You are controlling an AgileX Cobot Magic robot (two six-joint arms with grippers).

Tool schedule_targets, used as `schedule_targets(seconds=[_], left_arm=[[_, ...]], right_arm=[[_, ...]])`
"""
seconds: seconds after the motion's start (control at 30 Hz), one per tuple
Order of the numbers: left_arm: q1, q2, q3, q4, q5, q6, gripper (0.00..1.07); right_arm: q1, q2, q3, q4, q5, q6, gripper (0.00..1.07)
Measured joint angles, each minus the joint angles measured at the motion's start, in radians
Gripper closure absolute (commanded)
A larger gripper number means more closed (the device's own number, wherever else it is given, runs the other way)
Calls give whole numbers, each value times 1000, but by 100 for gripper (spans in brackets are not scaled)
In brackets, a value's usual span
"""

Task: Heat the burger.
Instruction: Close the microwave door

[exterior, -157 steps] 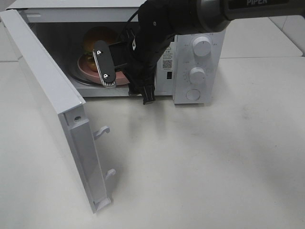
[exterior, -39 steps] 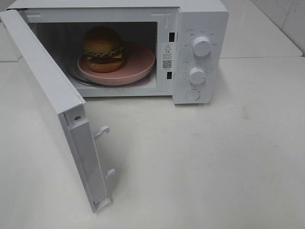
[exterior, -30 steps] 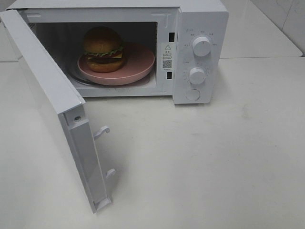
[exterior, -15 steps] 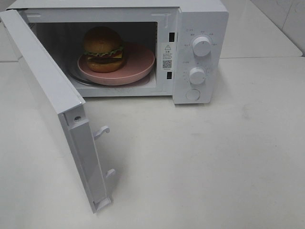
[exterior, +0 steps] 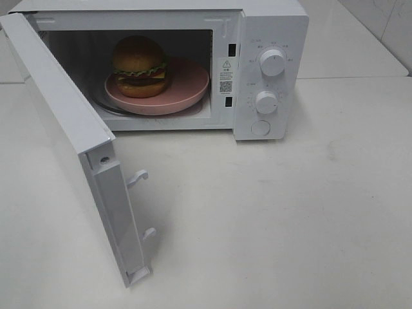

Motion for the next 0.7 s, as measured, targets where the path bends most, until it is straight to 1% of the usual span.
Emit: schedule_targets(seconds=[0.6, 0.67, 0.7], left_arm=[[0, 0, 0, 0, 0, 0, 18], [0, 0, 0, 0, 0, 0, 19], [0, 1, -2, 0, -3, 0, 23]], right_arm=[[0, 0, 0, 0, 0, 0, 32], [0, 0, 0, 0, 0, 0, 32], [0, 0, 0, 0, 0, 0, 32]])
